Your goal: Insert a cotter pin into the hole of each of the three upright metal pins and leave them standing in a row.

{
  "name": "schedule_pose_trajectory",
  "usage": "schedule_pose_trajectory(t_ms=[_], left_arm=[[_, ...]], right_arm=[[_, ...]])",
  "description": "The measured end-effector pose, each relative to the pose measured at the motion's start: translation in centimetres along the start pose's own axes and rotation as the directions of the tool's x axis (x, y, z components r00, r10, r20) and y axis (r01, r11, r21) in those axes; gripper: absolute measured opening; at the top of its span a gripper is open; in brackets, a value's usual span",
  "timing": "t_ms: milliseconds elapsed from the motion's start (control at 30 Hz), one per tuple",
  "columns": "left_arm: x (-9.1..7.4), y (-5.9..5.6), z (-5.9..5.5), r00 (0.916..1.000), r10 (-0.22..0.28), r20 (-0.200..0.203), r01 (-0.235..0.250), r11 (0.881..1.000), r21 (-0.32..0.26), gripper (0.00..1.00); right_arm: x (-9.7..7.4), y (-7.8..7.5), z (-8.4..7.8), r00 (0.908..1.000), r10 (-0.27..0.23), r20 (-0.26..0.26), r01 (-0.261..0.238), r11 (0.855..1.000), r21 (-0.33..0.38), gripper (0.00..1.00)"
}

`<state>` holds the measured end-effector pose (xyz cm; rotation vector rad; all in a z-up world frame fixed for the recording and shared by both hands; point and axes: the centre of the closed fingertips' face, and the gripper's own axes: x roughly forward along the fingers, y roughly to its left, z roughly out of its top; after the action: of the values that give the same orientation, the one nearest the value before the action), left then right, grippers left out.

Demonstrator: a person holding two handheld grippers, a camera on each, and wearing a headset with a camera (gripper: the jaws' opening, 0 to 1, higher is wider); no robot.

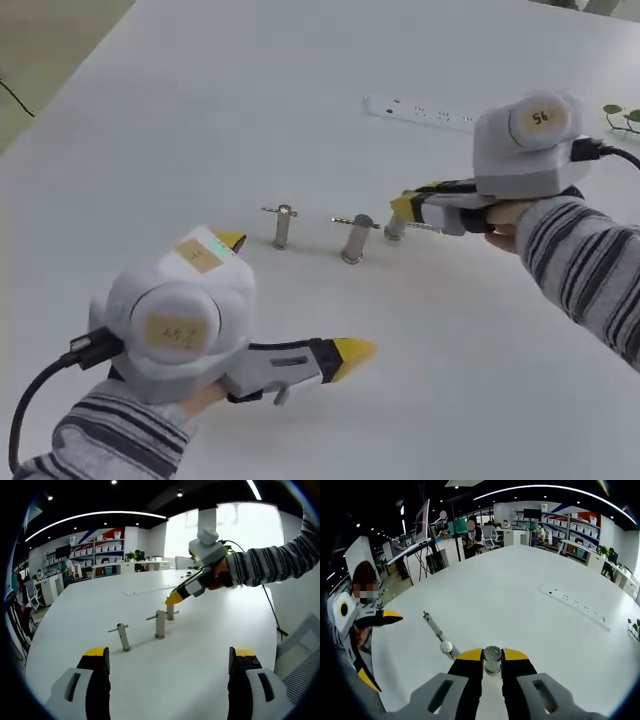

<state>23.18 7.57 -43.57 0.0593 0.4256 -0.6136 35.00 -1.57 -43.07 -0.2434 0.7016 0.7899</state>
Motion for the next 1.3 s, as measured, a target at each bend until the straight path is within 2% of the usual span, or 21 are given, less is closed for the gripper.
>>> schedule_pose_trajectory(t_ms=[300, 533, 900, 1300], left_arm=[[0.1, -0.5, -0.4, 0.9997, -0.011, -0.021, 0.011, 1.000, 0.026, 0.99], [0.0, -0.4, -0.5, 0.9996, -0.006, -0.028, 0.007, 0.999, 0.036, 0.99], [0.0, -0.3, -0.4, 0.9997, -0.001, -0.026, 0.002, 0.999, 0.039, 0.99], [-0.1, 0.0, -0.4, 0.9997, 0.011, -0.021, -0.010, 1.000, 0.029, 0.99]], right_arm=[[-2.1, 0.7, -2.1, 0.9998, -0.003, -0.021, 0.003, 1.000, 0.004, 0.08], [-2.9, 2.4, -3.5, 0.9992, 0.022, -0.034, -0.022, 1.000, 0.020, 0.08], [-3.0, 5.4, -4.4, 0.9988, 0.041, -0.027, -0.041, 0.999, 0.036, 0.08], [-2.4, 7.3, -4.6, 0.9984, 0.051, -0.025, -0.050, 0.998, 0.023, 0.08]])
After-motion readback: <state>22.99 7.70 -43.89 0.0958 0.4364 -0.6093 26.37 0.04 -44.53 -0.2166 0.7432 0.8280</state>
